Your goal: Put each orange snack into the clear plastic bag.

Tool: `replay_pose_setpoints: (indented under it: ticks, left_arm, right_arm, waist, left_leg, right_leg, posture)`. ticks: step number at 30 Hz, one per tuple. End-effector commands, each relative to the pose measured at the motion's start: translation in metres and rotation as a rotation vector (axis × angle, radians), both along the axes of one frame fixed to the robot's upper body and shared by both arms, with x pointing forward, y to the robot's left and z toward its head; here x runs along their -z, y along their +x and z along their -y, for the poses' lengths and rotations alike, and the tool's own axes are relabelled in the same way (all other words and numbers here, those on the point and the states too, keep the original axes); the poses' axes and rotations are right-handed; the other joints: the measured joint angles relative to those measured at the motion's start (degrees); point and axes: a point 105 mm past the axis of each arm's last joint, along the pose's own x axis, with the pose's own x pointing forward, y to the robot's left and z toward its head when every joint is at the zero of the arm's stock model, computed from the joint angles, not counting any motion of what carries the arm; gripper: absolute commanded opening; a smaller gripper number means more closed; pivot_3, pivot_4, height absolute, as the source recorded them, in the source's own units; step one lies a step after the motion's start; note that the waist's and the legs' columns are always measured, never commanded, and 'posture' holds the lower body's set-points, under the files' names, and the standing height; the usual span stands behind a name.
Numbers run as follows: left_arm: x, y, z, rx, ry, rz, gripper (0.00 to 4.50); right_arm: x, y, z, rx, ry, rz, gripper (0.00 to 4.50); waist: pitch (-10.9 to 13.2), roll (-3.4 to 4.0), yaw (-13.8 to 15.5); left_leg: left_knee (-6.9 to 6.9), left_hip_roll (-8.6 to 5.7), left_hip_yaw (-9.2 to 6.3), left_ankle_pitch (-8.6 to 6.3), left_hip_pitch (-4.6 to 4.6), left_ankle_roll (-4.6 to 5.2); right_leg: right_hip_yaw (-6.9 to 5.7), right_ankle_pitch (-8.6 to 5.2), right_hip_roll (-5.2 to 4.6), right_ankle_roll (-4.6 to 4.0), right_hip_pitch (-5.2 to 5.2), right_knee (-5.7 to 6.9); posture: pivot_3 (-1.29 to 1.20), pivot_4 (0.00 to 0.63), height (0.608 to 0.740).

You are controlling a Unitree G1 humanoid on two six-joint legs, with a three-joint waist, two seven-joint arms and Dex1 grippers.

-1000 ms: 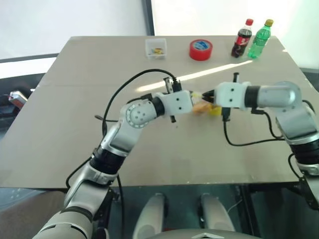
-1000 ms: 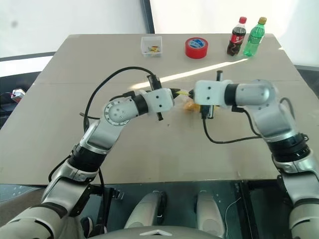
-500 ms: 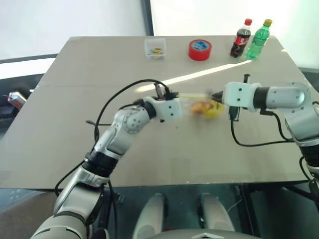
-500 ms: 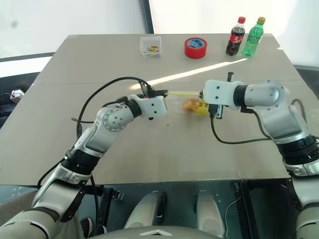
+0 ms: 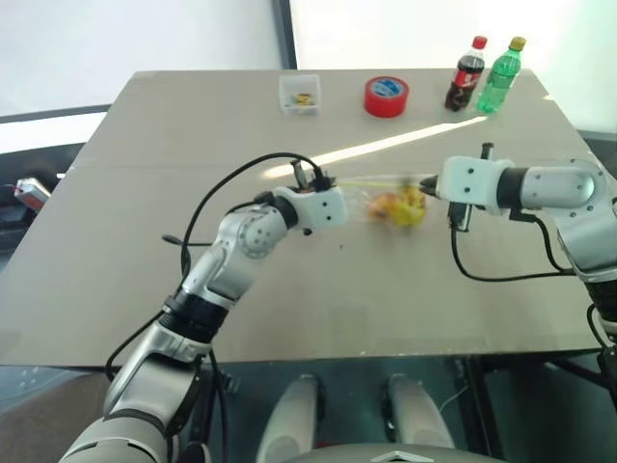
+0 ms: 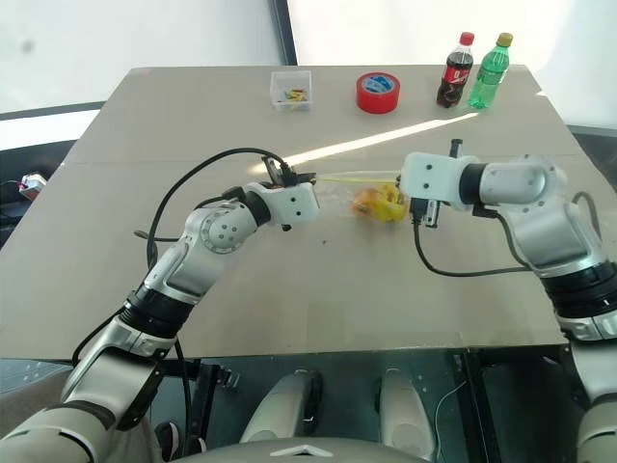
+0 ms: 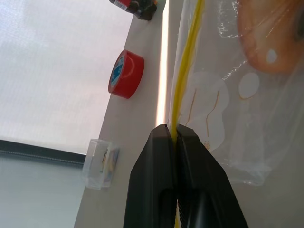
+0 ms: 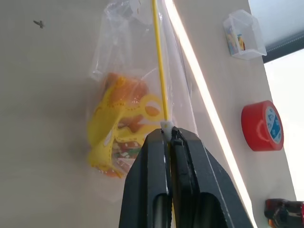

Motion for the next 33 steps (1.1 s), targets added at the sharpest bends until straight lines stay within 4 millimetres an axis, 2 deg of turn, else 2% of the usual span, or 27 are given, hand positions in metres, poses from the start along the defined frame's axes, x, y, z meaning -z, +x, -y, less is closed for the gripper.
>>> replay_pose_setpoints:
  ticks: [1, 8, 10, 11, 14, 16, 18, 20, 21, 23, 25, 26, 27, 29, 31, 32, 33]
  left_arm:
    - [-0.008, 0.014, -0.034, -0.148, 0.009, 0.023, 0.00]
    - [-0.007, 0.015, -0.029, -0.136, 0.012, 0.021, 0.00]
    - [-0.008, 0.015, -0.026, -0.128, -0.007, 0.019, 0.00]
    - [-0.011, 0.016, -0.024, -0.125, -0.018, 0.030, 0.00]
    - [-0.049, 0.026, -0.019, -0.148, -0.161, 0.144, 0.00]
    - [-0.081, 0.033, -0.023, -0.178, -0.314, 0.211, 0.00]
    - [-0.104, 0.034, -0.024, -0.160, -0.469, 0.210, 0.00]
    - [-0.114, 0.032, -0.023, -0.123, -0.553, 0.178, 0.00]
    - [-0.113, 0.031, -0.022, -0.107, -0.541, 0.159, 0.00]
    - [-0.089, 0.028, -0.018, -0.080, -0.429, 0.061, 0.00]
    - [-0.048, 0.019, -0.015, -0.054, -0.354, -0.136, 0.00]
    - [-0.035, 0.015, -0.014, -0.047, -0.338, -0.202, 0.00]
    - [-0.014, 0.005, -0.012, -0.029, -0.299, -0.288, 0.31]
    - [0.016, -0.015, -0.010, -0.019, -0.274, -0.417, 1.08]
    - [0.035, -0.033, -0.007, -0.010, -0.276, -0.503, 2.00]
    - [0.040, -0.039, -0.007, -0.017, -0.288, -0.522, 2.24]
    - [0.043, -0.040, -0.014, -0.060, -0.300, -0.512, 2.86]
  right_arm:
    - [-0.012, 0.006, 0.030, 0.125, -0.018, 0.043, 0.04]
    - [-0.012, 0.007, 0.033, 0.138, -0.022, 0.048, 0.04]
    - [-0.017, 0.009, 0.032, 0.135, -0.008, 0.080, 0.04]
    - [-0.025, 0.013, 0.029, 0.129, 0.017, 0.138, 0.04]
    - [-0.070, 0.028, 0.020, 0.127, 0.123, 0.385, 0.04]
    - [-0.090, 0.033, 0.021, 0.134, 0.154, 0.486, 0.04]
    - [-0.097, 0.034, 0.023, 0.132, 0.170, 0.526, 0.04]
    - [-0.096, 0.035, 0.023, 0.126, 0.197, 0.498, 0.04]
    - [-0.095, 0.035, 0.023, 0.120, 0.208, 0.486, 0.04]
    - [-0.083, 0.032, 0.025, 0.118, 0.215, 0.404, 0.04]
    - [-0.058, 0.026, 0.028, 0.110, 0.183, 0.278, 0.04]
    - [-0.050, 0.024, 0.029, 0.112, 0.173, 0.241, 0.04]
    - [-0.029, 0.019, 0.032, 0.117, 0.158, 0.152, 0.35]
    - [0.008, 0.006, 0.037, 0.129, 0.146, -0.010, 1.13]
    - [0.032, -0.006, 0.043, 0.155, 0.186, -0.109, 2.11]
    - [0.042, -0.010, 0.047, 0.179, 0.202, -0.149, 2.44]
    - [0.054, -0.018, 0.055, 0.199, 0.207, -0.210, 3.08]
  waist:
    - [0.00, 0.00, -0.02]
    - [0.00, 0.00, 0.01]
    - [0.00, 0.00, 0.00]
    - [0.00, 0.00, 0.00]
    - [0.02, -0.02, -0.05]
    - [0.04, -0.03, 0.01]
    - [0.04, -0.03, 0.08]
    - [0.00, -0.03, 0.11]
    - [0.00, -0.03, 0.10]
    - [0.00, -0.03, 0.03]
    - [0.00, -0.02, -0.19]
    - [0.00, -0.02, -0.20]
    - [0.00, -0.01, -0.21]
    - [0.00, -0.01, -0.08]
    - [0.00, -0.02, 0.00]
    - [0.01, -0.02, 0.07]
    - [0.01, -0.02, 0.22]
  left_leg:
    - [0.00, 0.00, 0.00, 0.00, 0.00, 0.00]
    - [0.00, 0.00, 0.00, 0.00, 0.00, 0.00]
    - [0.00, 0.00, 0.01, 0.00, 0.00, 0.00]
    - [0.00, 0.00, 0.00, 0.00, 0.00, 0.00]
    - [0.04, -0.01, 0.01, 0.01, 0.00, 0.00]
    - [0.10, -0.01, 0.01, 0.01, -0.01, 0.00]
    - [0.09, -0.01, 0.00, 0.01, -0.04, -0.01]
    - [0.01, -0.01, 0.00, 0.01, -0.07, -0.01]
    - [0.01, -0.01, 0.02, 0.01, -0.07, -0.02]
    - [0.00, -0.01, 0.04, 0.01, -0.07, -0.02]
    - [-0.03, -0.01, 0.13, 0.01, -0.08, -0.01]
    - [-0.06, 0.00, 0.12, 0.00, -0.07, 0.00]
    - [-0.06, 0.00, 0.10, 0.00, -0.08, 0.00]
    - [-0.06, 0.01, 0.08, 0.00, -0.11, 0.00]
    - [-0.05, 0.02, 0.04, -0.01, -0.12, 0.01]
    - [-0.04, 0.02, 0.03, -0.01, -0.13, 0.02]
    - [-0.02, 0.03, 0.01, -0.01, -0.12, 0.02]
  right_leg:
    - [0.00, 0.00, 0.00, 0.00, 0.00, 0.00]
    - [0.00, 0.00, 0.00, 0.00, 0.00, 0.00]
    - [0.00, 0.00, 0.00, 0.00, 0.00, 0.00]
    - [0.00, 0.00, 0.00, 0.00, 0.00, 0.00]
    - [0.01, 0.00, -0.01, 0.00, -0.01, 0.06]
    - [0.01, 0.01, 0.00, 0.01, -0.05, 0.12]
    - [-0.03, 0.00, 0.00, 0.00, -0.06, 0.09]
    - [-0.04, 0.00, -0.01, 0.00, -0.04, -0.07]
    - [-0.02, 0.00, -0.01, 0.00, -0.03, -0.10]
    - [0.04, 0.00, -0.02, 0.00, -0.03, -0.14]
    - [0.06, 0.00, 0.00, 0.00, -0.04, -0.15]
    - [0.06, 0.00, 0.00, 0.00, -0.03, -0.16]
    - [0.05, -0.01, 0.01, -0.01, -0.03, -0.16]
    - [0.05, -0.01, 0.01, -0.01, -0.05, -0.13]
    - [0.03, -0.01, 0.00, -0.01, -0.05, -0.14]
    - [0.04, -0.01, 0.00, -0.01, -0.06, -0.12]
    - [0.05, -0.01, -0.01, -0.01, -0.05, -0.08]
  posture:
    - [0.00, 0.150, 0.740]
    - [0.00, 0.150, 0.740]
    - [0.00, 0.150, 0.740]
    - [0.00, 0.150, 0.740]
    - [0.00, 0.150, 0.740]
    - [0.00, 0.150, 0.740]
    - [0.00, 0.150, 0.740]
    - [0.00, 0.150, 0.740]
    - [0.00, 0.150, 0.740]
    - [0.00, 0.150, 0.740]
    - [0.00, 0.150, 0.740]
    - [0.00, 0.150, 0.740]
    - [0.00, 0.150, 0.740]
    - [0.00, 0.150, 0.740]
    - [0.00, 0.150, 0.740]
    - [0.00, 0.150, 0.740]
    - [0.00, 0.150, 0.740]
